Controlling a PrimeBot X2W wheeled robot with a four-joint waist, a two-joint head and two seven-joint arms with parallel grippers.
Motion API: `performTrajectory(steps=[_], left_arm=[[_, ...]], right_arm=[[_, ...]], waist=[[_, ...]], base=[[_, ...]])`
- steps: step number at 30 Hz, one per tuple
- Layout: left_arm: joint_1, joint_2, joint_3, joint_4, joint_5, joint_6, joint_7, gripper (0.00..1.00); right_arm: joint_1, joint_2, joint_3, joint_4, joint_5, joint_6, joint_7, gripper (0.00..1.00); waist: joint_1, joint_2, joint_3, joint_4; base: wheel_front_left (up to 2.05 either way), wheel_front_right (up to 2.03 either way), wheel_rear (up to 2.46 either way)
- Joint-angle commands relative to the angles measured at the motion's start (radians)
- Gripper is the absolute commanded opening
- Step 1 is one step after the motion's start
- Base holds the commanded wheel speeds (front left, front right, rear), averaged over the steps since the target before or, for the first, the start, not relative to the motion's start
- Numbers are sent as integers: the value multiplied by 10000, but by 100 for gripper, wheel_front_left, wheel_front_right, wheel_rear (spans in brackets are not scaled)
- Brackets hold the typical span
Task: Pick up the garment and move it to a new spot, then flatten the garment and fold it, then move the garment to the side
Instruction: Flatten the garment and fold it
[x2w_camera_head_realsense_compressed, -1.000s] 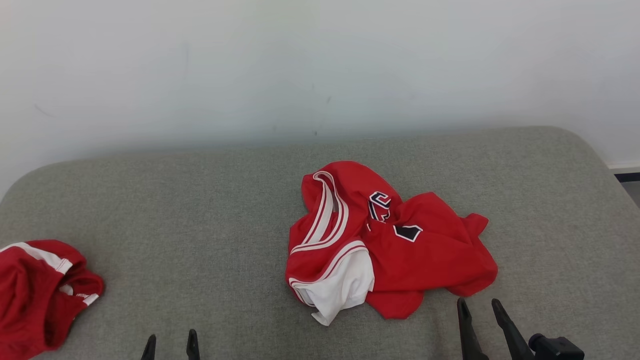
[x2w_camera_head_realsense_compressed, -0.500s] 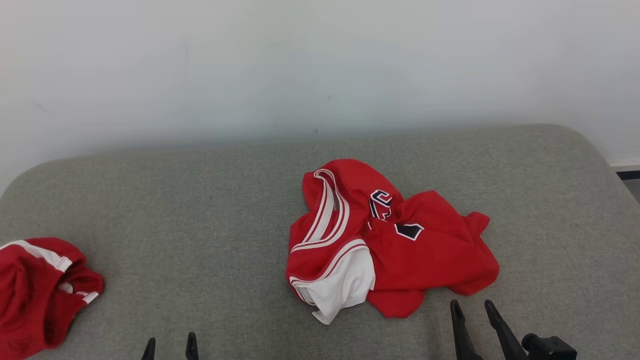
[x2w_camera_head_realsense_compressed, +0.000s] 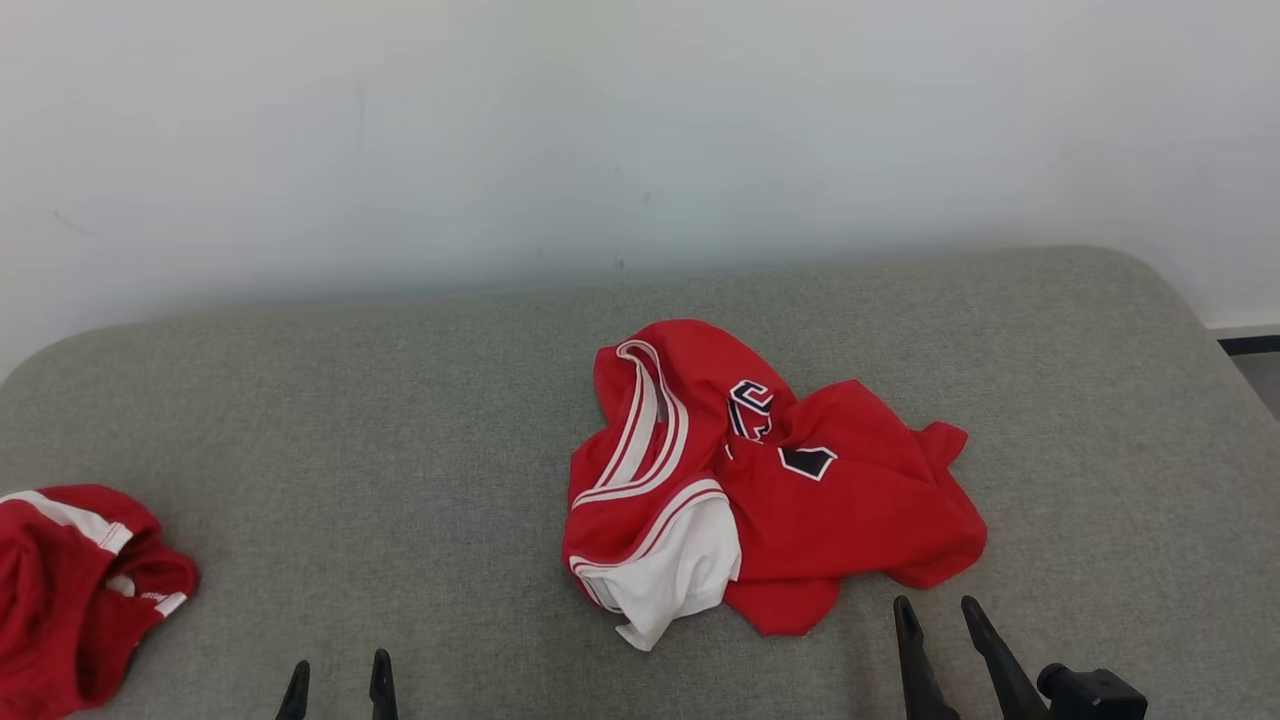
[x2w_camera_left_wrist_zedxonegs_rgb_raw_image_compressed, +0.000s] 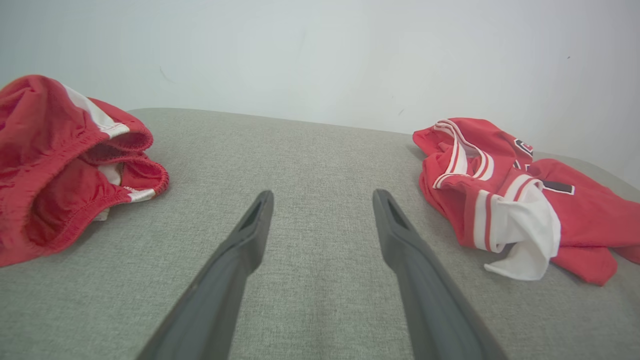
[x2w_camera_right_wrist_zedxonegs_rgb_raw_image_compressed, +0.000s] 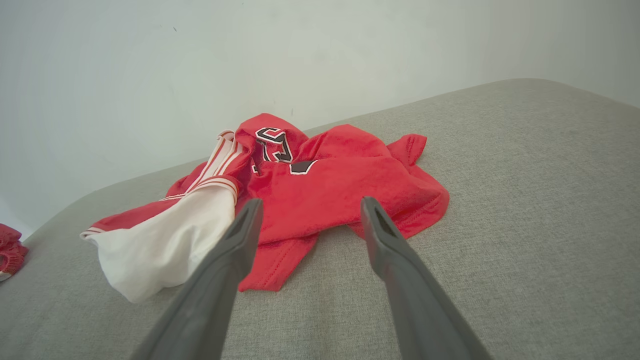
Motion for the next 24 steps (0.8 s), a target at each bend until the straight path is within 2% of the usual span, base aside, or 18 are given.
performTrajectory(steps=[1,7,13,14,18,19,22,24], left_arm=[[-96,-18,31,66,-41,-8,-33,100],[-801,-17,-323,859,-478,-202,114,100],[-2216,-15,-973,1669,-1563,-378,1802,100],[-2629,-15,-1132,1944,-2029,-303,2414,100],[-3111,-15,-1451,2327,-2577,208,3169,100],[-3231,-14,-1698,2456,-3192,664,3551,100],[-3148,-12,-1974,2505,-3610,1118,3785,100],[-3147,-11,-2118,2490,-3772,1272,3804,100]], right_arm=[[-53,17,44,25,70,-22,-25,100],[-112,17,149,13,90,-22,-14,100],[-84,15,277,51,170,-22,-43,100],[-96,17,340,90,200,-22,-63,100],[-138,14,396,128,198,-22,-88,100],[-157,15,388,132,139,-22,-102,100],[-165,17,384,104,105,-22,-88,100],[-180,15,361,101,142,-22,-96,100]], waist=[[-1,0,-30,-61],[-1,0,-128,-430],[-1,0,-78,-1014],[-1,0,-18,-1239],[-1,0,114,-1680],[-1,0,190,-1934],[-1,0,247,-2081],[-1,0,276,-2116]], base=[[0,0,0],[0,0,0],[0,0,0],[0,0,0],[0,0,0],[0,0,0],[0,0,0],[0,0,0]])
